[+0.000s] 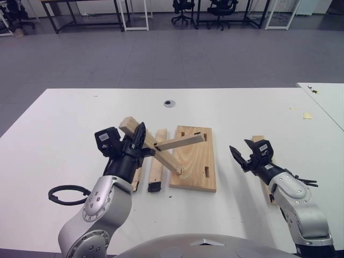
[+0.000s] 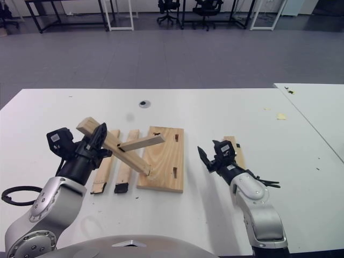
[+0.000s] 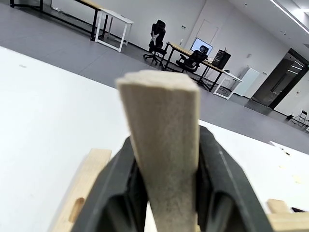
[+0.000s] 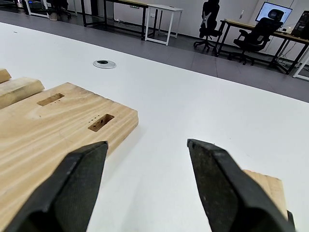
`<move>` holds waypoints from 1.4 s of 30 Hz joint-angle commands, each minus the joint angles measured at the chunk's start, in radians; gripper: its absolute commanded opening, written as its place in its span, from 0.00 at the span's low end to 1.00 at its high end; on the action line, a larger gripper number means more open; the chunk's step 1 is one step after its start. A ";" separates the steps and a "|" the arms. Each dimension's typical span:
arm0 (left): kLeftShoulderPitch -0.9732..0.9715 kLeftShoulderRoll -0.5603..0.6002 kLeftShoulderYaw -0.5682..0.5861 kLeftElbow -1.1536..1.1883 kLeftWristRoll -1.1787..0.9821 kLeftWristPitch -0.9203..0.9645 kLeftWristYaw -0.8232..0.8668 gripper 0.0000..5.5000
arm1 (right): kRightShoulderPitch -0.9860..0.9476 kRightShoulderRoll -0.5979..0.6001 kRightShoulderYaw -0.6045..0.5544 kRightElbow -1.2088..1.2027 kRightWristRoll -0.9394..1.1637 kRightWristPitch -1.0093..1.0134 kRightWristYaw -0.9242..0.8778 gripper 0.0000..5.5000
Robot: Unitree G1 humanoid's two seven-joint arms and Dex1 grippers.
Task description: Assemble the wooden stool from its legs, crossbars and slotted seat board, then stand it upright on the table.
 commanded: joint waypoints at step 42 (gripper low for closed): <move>-0.343 0.150 0.466 0.261 -0.261 -0.199 -0.384 0.69 | 0.117 -0.162 0.109 -0.068 0.208 0.032 0.411 0.56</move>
